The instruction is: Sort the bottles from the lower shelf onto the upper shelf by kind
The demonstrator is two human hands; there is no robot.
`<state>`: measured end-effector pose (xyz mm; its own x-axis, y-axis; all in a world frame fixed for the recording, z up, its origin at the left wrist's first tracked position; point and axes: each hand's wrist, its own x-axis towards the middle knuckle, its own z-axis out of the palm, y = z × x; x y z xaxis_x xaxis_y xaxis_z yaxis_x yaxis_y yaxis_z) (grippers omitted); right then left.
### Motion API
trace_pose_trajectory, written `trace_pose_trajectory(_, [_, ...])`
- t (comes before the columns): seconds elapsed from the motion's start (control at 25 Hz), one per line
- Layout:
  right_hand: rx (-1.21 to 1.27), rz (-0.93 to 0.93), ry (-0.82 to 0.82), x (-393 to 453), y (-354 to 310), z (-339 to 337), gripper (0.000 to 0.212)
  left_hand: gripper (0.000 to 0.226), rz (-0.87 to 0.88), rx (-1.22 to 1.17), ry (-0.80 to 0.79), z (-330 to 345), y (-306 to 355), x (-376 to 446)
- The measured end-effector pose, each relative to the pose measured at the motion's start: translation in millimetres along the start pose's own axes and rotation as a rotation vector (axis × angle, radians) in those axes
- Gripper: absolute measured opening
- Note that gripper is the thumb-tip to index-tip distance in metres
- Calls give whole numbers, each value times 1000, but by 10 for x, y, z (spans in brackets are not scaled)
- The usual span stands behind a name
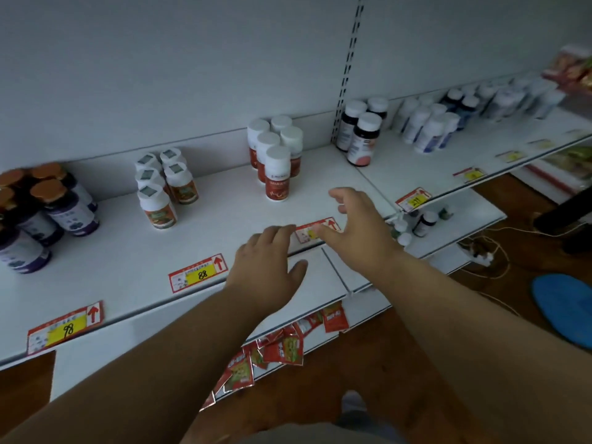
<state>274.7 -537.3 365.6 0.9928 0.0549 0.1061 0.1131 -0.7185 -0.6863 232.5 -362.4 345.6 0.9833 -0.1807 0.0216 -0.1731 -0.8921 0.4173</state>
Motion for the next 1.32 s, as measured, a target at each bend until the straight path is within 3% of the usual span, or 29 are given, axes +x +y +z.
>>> trace_pose_trajectory(0.24, [-34,-33,11,-190,786,-628,46,54,146,-16,-4,553,836,45])
trace_pose_trajectory(0.4, [-83,-59,34,-109,1681,-1123,29,50,66,-78,-27,1206,1506,380])
trace_pose_trajectory(0.56, [-41,27,-80,77,2653,-1144,27,51,-20,-32,-53,1972,1830,779])
trace_pose_trajectory(0.76, [36,139,-113,280,3816,-196,27,61,-166,14,-91,3109,1448,1362])
trace_pose_trajectory(0.92, [74,189,-76,724,4536,770,32,61,-184,48,-69,3995,846,1976])
trace_pose_trajectory(1.2, [76,110,-11,1874,5030,1993,55,60,-159,105,16,4698,-6,2700])
trace_pose_trajectory(1.32, [209,79,91,2384,5050,2359,63,61,-177,91,64,4788,-256,3008])
